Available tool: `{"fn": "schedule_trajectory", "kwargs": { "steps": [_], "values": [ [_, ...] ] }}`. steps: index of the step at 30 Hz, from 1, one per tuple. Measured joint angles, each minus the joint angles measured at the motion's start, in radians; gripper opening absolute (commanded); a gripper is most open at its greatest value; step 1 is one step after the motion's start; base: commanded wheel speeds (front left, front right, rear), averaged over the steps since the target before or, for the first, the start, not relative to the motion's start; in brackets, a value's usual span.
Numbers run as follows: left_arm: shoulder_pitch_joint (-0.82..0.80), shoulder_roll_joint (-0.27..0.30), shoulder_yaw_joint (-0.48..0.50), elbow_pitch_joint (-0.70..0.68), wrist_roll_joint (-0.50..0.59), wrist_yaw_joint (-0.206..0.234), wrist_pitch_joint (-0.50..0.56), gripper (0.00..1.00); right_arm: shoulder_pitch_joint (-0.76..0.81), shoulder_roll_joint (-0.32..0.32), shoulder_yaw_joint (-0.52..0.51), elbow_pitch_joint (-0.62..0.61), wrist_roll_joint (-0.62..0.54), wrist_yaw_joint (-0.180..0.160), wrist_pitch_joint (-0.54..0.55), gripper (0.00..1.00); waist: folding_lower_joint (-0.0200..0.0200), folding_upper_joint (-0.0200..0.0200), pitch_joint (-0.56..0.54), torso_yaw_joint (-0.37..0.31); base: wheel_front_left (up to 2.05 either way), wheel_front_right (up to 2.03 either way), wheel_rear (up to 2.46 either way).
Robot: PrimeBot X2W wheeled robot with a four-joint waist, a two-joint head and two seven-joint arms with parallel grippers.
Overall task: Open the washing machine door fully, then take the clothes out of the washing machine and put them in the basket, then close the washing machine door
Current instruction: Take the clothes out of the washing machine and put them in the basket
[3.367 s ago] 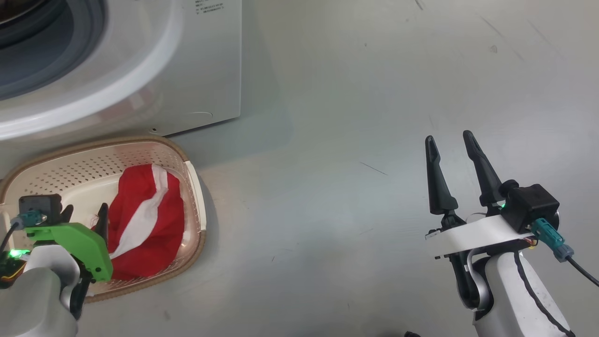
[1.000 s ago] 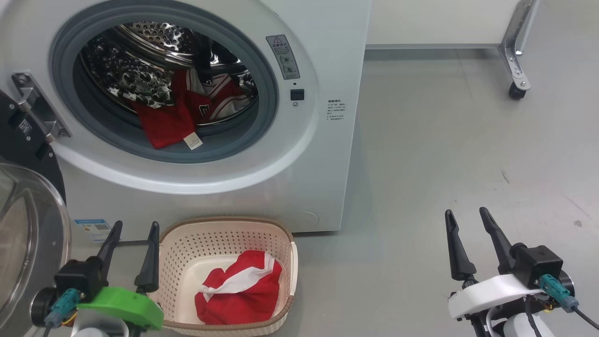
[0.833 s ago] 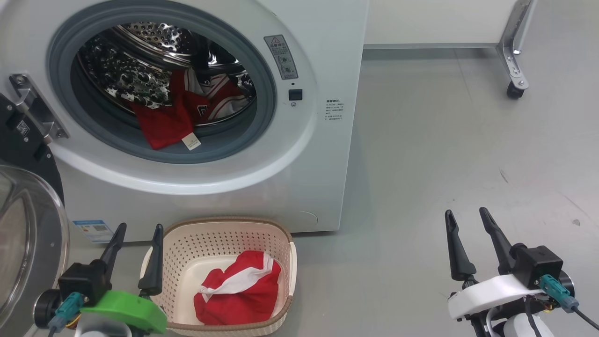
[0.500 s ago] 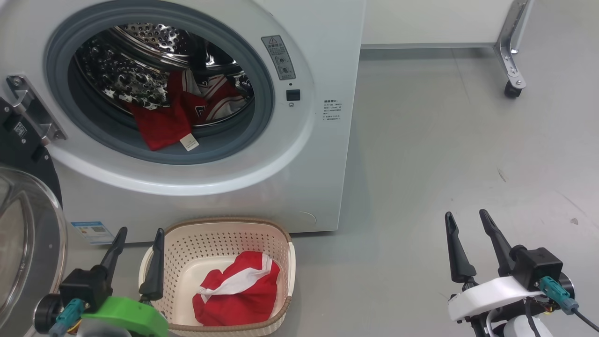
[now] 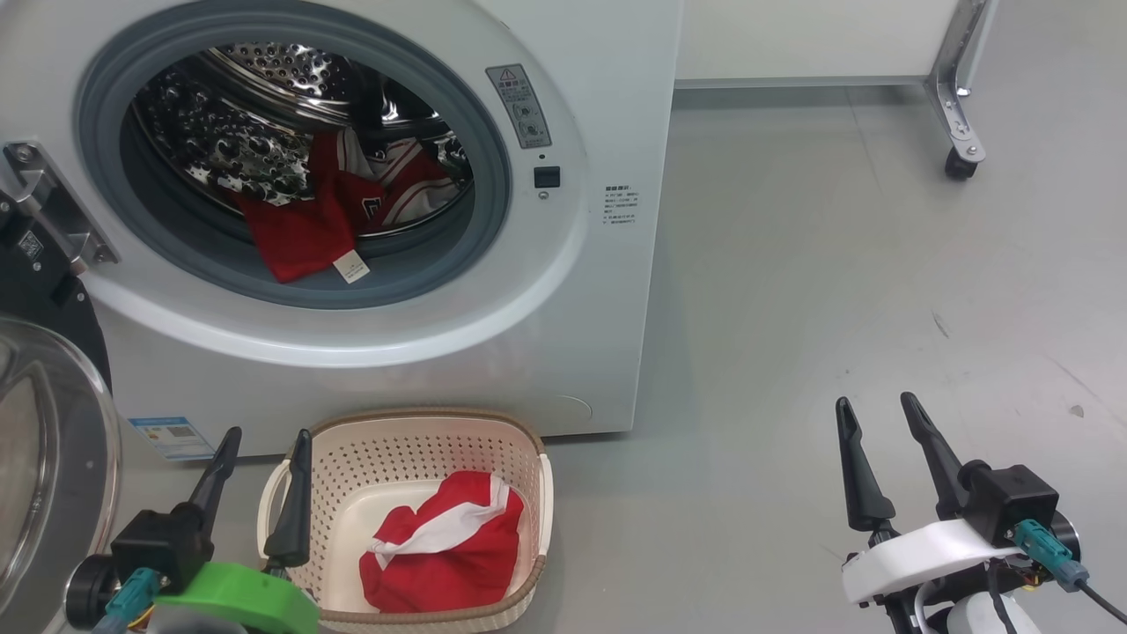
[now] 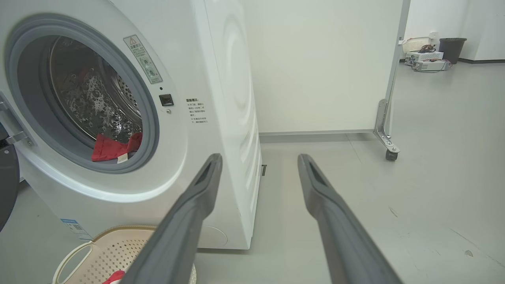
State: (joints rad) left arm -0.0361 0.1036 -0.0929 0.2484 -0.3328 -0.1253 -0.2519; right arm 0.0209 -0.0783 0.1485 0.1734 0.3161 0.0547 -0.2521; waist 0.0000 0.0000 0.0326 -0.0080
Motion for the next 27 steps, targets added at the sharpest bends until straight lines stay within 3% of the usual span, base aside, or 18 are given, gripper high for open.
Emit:
{"fn": "schedule_trajectory", "kwargs": {
  "steps": [17, 27],
  "values": [
    [0.008, -0.001, 0.006, -0.032, 0.011, 0.0, 0.0, 1.0, -0.001, -0.001, 0.021, -0.026, -0.001, 0.006, 0.0, 1.0, 0.0, 0.0001, 0.058, -0.036, 0.0, 0.0, 0.0],
    [-0.119, 0.079, -0.007, -0.033, 0.062, 0.0, 0.051, 1.0, -0.032, 0.01, 0.05, -0.06, -0.003, 0.005, 0.002, 1.0, 0.0, 0.0, 0.167, -0.077, 0.0, 0.0, 0.0]
  ]
}}
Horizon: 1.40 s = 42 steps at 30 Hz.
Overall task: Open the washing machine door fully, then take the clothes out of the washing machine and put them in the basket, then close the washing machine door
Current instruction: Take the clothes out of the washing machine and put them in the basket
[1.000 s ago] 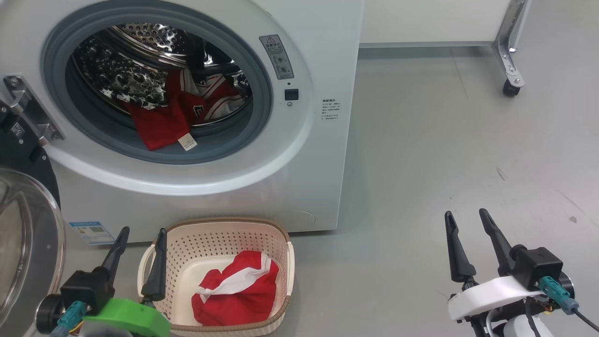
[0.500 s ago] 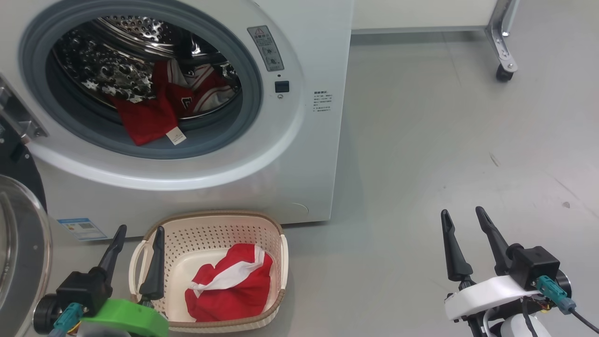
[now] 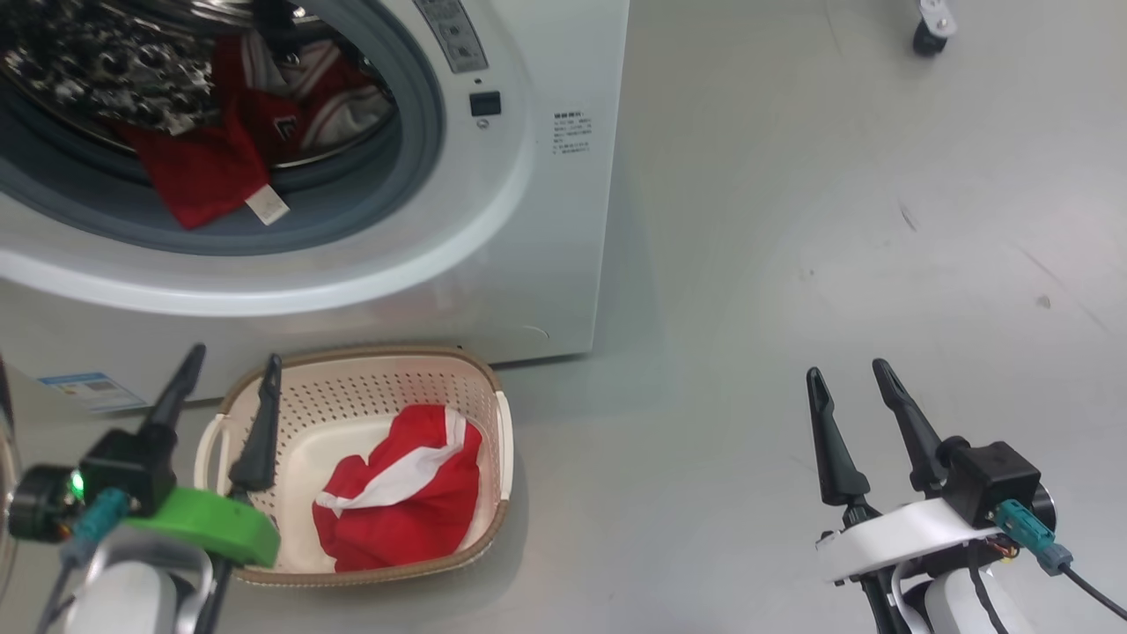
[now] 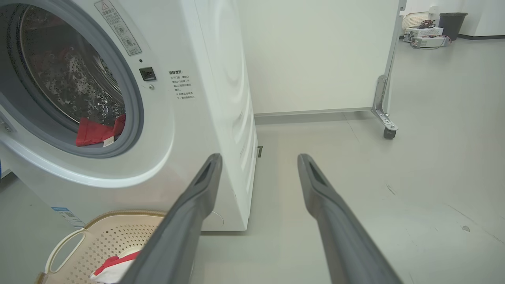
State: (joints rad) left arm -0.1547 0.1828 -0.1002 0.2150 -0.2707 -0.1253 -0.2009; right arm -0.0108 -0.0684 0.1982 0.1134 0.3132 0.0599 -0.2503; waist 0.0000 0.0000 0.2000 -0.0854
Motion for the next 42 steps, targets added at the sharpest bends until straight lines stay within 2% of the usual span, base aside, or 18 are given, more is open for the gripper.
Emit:
{"fn": "schedule_trajectory", "kwargs": {
  "steps": [8, 13, 20, 25, 33, 42],
  "values": [
    [-0.142, 0.049, 0.039, 0.031, 0.008, 0.003, 0.093, 1.0, -0.052, 0.007, 0.03, -0.012, -0.002, 0.0, 0.0, 1.0, 0.0, 0.0, 0.088, -0.038, 0.0, 0.0, 0.0],
    [-0.245, 0.069, 0.072, 0.074, -0.005, 0.021, 0.172, 1.0, -0.084, 0.01, 0.045, -0.014, -0.002, 0.0, 0.0, 1.0, 0.0, 0.0, 0.148, -0.074, 0.0, 0.0, 0.0],
    [-0.396, 0.155, 0.085, 0.122, 0.019, 0.025, 0.267, 1.0, -0.118, 0.015, 0.068, -0.016, 0.002, 0.0, -0.001, 1.0, 0.0, 0.0, 0.218, -0.137, 0.0, 0.0, 0.0],
    [-0.453, 0.186, 0.139, 0.201, -0.002, 0.051, 0.343, 1.0, -0.138, 0.02, 0.09, -0.007, 0.004, 0.0, -0.002, 1.0, 0.0, 0.0, 0.259, -0.189, 0.0, 0.0, 0.0],
    [-0.554, 0.262, 0.156, 0.267, 0.012, 0.065, 0.431, 1.0, -0.154, 0.023, 0.112, 0.003, 0.032, -0.001, -0.002, 1.0, 0.0001, 0.0, 0.311, -0.271, 0.0, 0.0, 0.0],
    [-0.65, 0.35, 0.184, 0.334, 0.02, 0.078, 0.521, 1.0, -0.181, 0.024, 0.151, -0.028, 0.092, -0.026, -0.002, 1.0, 0.0001, 0.0, 0.367, -0.343, 0.0, 0.0, 0.0]
  ]
}}
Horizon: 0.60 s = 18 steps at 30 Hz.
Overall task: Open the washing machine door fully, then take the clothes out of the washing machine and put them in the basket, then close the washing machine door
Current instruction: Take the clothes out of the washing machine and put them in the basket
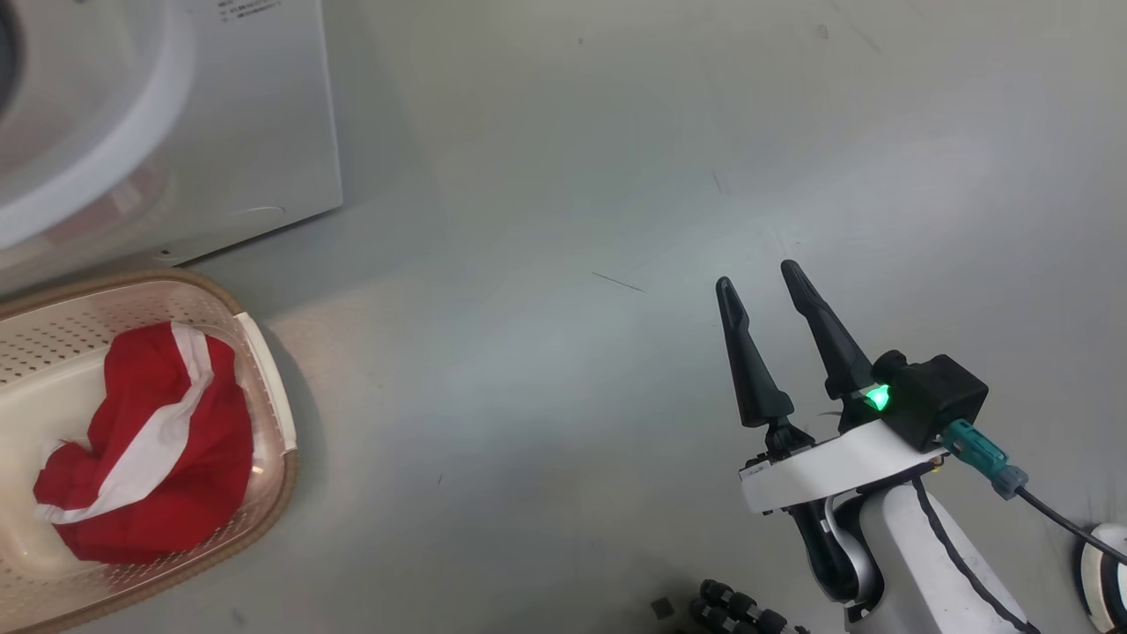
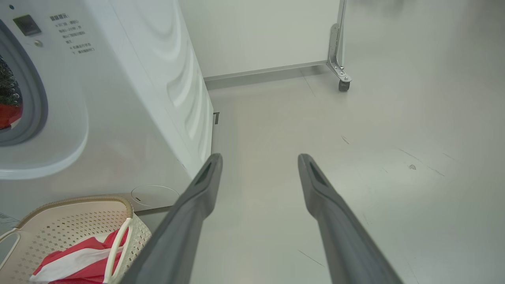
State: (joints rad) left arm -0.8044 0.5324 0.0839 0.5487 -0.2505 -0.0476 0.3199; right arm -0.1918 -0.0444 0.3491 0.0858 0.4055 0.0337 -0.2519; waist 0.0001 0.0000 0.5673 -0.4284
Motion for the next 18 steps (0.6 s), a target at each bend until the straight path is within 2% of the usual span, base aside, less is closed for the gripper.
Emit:
{"fn": "schedule_trajectory", "kwargs": {
  "steps": [7, 18],
  "values": [
    [-0.065, 0.039, 0.007, 0.041, 0.006, 0.0, 0.05, 1.0, -0.008, 0.001, 0.022, -0.02, 0.026, -0.016, 0.0, 1.0, 0.0, 0.0, 0.04, -0.04, 0.0, 0.0, 0.0],
    [-0.121, 0.123, 0.035, 0.102, 0.032, 0.025, 0.102, 1.0, -0.032, 0.003, 0.04, -0.052, 0.033, -0.038, 0.0, 1.0, 0.0, 0.0, 0.092, -0.09, 0.0, 0.0, 0.0]
  ]
}}
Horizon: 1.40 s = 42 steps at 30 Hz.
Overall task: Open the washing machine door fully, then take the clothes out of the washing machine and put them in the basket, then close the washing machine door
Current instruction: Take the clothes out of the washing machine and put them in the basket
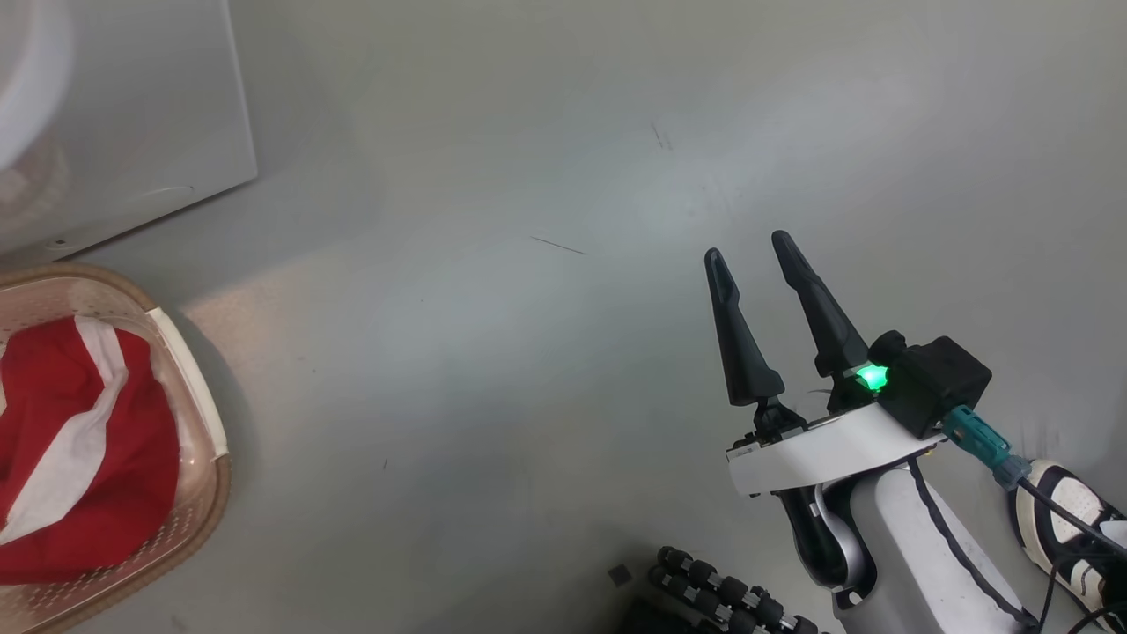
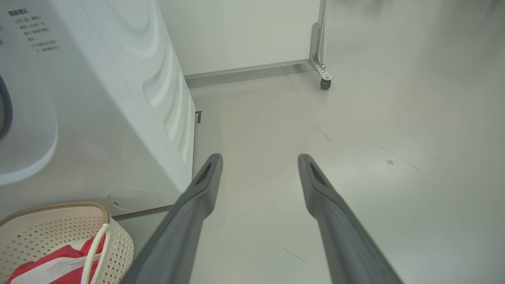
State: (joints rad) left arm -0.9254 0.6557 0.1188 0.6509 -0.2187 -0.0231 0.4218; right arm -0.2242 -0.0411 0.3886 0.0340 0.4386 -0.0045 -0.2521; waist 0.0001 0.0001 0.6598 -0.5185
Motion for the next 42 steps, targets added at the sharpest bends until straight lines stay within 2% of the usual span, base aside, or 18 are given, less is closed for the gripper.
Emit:
{"fn": "schedule_trajectory", "kwargs": {
  "steps": [6, 18, 19, 20, 21, 34, 42],
  "values": [
    [-0.032, -0.002, -0.022, 0.024, 0.005, 0.0, -0.005, 1.0, 0.0, 0.001, 0.002, -0.017, 0.001, -0.025, 0.0, 1.0, 0.0, 0.0, 0.024, -0.015, 0.0, 0.0, 0.0],
    [-0.082, -0.002, -0.031, 0.082, 0.02, 0.001, -0.022, 1.0, 0.003, 0.001, 0.01, -0.03, 0.001, -0.042, 0.0, 1.0, 0.0, 0.0, 0.032, -0.018, 0.0, 0.0, 0.0],
    [-0.085, -0.002, -0.033, 0.088, 0.02, 0.001, -0.022, 0.79, 0.003, 0.001, 0.012, -0.03, 0.001, -0.042, 0.0, 1.0, 0.0, 0.0, 0.032, -0.018, 0.0, 0.0, 0.0],
    [-0.087, -0.002, -0.034, 0.092, 0.02, 0.001, -0.022, 0.31, 0.003, 0.001, 0.014, -0.031, 0.001, -0.042, 0.0, 1.0, 0.0, 0.0, 0.032, -0.018, 0.0, 0.0, 0.0],
    [-0.089, -0.002, -0.036, 0.097, 0.02, 0.001, -0.022, 0.0, 0.003, 0.001, 0.016, -0.032, 0.001, -0.042, 0.0, 1.0, 0.0, 0.0, 0.032, -0.017, 0.0, 0.0, 0.0],
    [-0.102, -0.008, -0.036, 0.154, 0.02, 0.0, -0.093, 0.0, 0.0, 0.001, 0.031, -0.034, -0.002, -0.043, 0.0, 1.0, 0.0, 0.0, 0.017, -0.013, 0.0, 0.0, 0.0],
    [-0.102, -0.087, -0.03, 0.172, -0.012, -0.02, -0.207, 0.0, -0.012, 0.001, 0.011, -0.023, -0.012, -0.049, 0.0, 1.0, 0.0, 0.0, -0.022, 0.013, 0.0, 0.0, 0.0]
  ]
}}
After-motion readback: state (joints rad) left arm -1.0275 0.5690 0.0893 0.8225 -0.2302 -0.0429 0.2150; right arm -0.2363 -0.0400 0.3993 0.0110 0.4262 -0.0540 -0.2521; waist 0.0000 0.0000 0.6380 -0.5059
